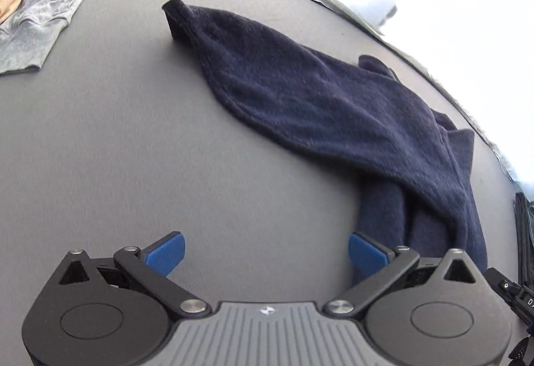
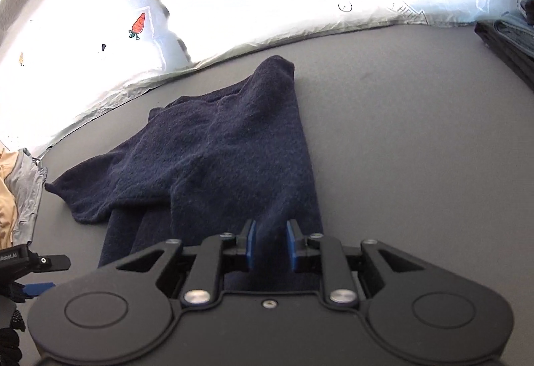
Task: Fold clothes
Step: 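Grasp the hem with the left gripper while the right gripper folds it toward the collar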
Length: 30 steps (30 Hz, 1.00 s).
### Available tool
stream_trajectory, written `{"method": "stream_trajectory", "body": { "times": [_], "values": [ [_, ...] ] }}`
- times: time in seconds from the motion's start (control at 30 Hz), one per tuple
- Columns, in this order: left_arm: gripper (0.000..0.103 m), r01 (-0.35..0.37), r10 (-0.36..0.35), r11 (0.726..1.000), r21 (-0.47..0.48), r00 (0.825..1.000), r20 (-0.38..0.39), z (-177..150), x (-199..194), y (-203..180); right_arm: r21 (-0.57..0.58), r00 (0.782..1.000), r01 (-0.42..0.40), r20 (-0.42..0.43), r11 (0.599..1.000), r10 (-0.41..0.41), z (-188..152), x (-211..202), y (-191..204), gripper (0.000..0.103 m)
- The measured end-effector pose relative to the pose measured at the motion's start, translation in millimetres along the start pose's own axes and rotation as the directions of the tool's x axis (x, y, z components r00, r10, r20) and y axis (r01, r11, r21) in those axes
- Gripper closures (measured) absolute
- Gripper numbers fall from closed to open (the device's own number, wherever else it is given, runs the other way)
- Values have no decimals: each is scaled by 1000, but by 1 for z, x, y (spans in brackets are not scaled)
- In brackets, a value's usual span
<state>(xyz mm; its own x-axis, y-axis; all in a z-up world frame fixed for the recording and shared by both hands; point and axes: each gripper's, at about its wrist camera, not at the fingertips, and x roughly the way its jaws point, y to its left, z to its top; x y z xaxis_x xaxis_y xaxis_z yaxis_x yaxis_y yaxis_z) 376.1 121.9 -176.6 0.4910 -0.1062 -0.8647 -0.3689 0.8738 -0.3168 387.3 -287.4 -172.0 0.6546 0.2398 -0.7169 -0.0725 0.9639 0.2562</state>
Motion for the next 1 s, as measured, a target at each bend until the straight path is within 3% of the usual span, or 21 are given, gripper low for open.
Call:
{"method": "stream_trajectory", "body": {
  "times": [0.13,0.23,0.27,0.3,0.37,0.47,0.63,0.67,0.73,0.8,0.83,0.9,1.0],
  "values": [
    [0,-33,33,999,-38,999,-9,40,20,14,-138,993,105,-41,985,-112,20,43,24,60],
    [0,-40,41,998,-57,999,13,68,33,22,-169,985,157,-44,973,-167,19,63,33,50],
    [0,-41,42,997,-62,999,28,77,35,25,-165,981,181,-41,970,-190,18,67,33,39],
    [0,-46,49,997,-65,998,44,85,38,27,-147,974,215,-34,966,-222,18,70,30,19],
    [0,-65,71,995,-76,995,76,100,43,31,-83,970,237,-46,968,-241,17,76,16,0],
    [0,-39,52,992,-118,992,112,119,50,39,1,985,163,-54,987,-163,16,78,-3,0],
    [2,-5,40,982,-187,982,182,144,61,44,-35,986,164,-4,986,-164,11,80,2,0],
    [6,-9,49,981,-194,978,201,148,61,42,-35,986,165,5,986,-165,10,80,3,0],
    [25,-4,52,979,-205,972,228,152,62,39,-34,986,166,22,986,-165,8,79,3,0],
    [51,7,44,980,-200,967,250,155,60,31,-34,986,164,34,986,-162,6,78,3,0],
    [56,21,29,983,-185,964,263,154,57,26,-34,986,163,34,986,-162,6,78,3,0],
    [82,63,-23,989,-133,958,285,150,48,12,-31,986,163,31,986,-162,7,78,3,0],
    [86,134,-123,991,-19,952,281,136,36,-23,-26,987,158,26,987,-158,9,79,1,0]
  ]
}}
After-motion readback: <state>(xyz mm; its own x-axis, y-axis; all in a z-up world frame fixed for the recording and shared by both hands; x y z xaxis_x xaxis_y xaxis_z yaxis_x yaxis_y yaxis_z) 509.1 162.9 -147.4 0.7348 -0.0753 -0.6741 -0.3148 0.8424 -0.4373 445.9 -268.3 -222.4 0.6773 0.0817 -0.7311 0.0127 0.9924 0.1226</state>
